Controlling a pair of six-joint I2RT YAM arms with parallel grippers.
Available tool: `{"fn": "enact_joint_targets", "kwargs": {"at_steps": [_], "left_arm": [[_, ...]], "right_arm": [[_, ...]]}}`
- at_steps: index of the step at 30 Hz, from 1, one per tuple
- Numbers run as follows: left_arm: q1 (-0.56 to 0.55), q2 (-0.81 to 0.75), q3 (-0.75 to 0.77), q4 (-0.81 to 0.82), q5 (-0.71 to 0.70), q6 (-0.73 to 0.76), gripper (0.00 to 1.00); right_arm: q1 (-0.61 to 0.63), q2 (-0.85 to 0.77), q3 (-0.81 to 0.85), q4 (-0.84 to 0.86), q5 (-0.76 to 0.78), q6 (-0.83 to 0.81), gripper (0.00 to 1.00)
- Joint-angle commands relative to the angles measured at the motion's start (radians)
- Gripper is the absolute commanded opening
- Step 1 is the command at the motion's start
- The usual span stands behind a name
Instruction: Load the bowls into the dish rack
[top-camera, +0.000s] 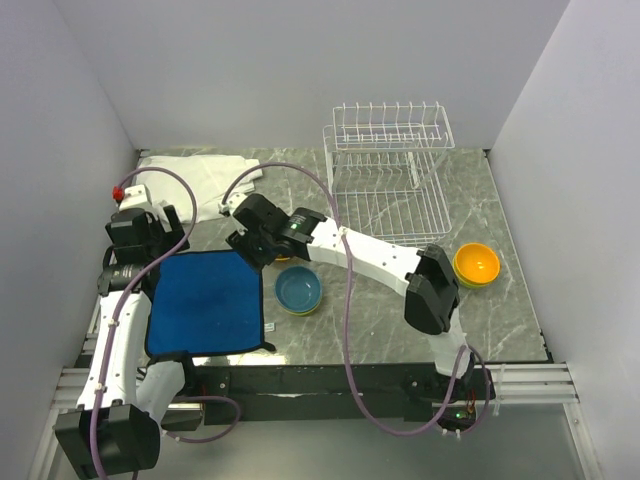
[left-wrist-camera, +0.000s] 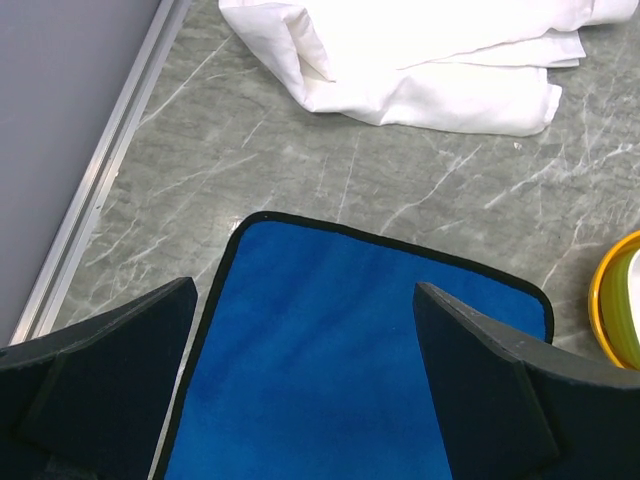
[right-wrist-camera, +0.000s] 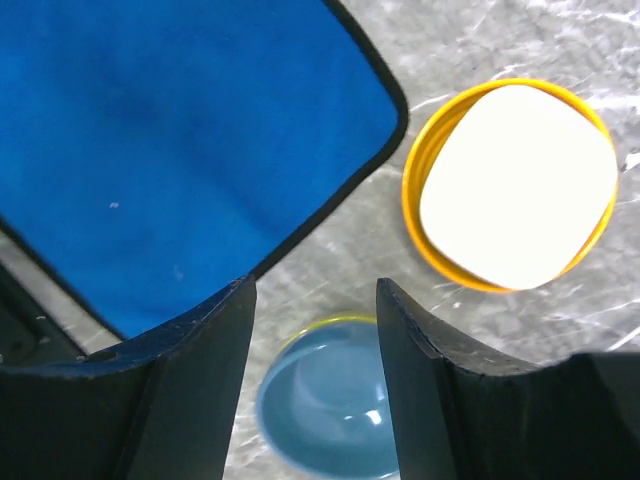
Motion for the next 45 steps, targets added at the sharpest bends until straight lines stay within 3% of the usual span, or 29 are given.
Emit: {"fn": "enact_joint_targets", "kwargs": {"at_steps": [1,9,31,45], "left_arm": [[-0.001,-0.022,0.017,0.023,-0.030,0.013,0.97],[0.000,-0.024,-0.006,0.032,-0.018,0.012,0.97],[0.009,-0.020,-0.026,0.038,-0.002,0.019,0.97],[0.005,-0.014,-0.026,0.035,0.005,0.024,0.97]], "right_arm": [[-0.026,0.047,0.064,0.027,0.007,-0.125,0.59],[-0.087,0.156,0.159,0.022,0.039,-0.226,0.54],[-0.107,0.274,0.230,-0.004,-0.018,-0.189,0.52],[-0.109,0.313,0.250,-0.004,-0.016,-0.177,0.38]]}}
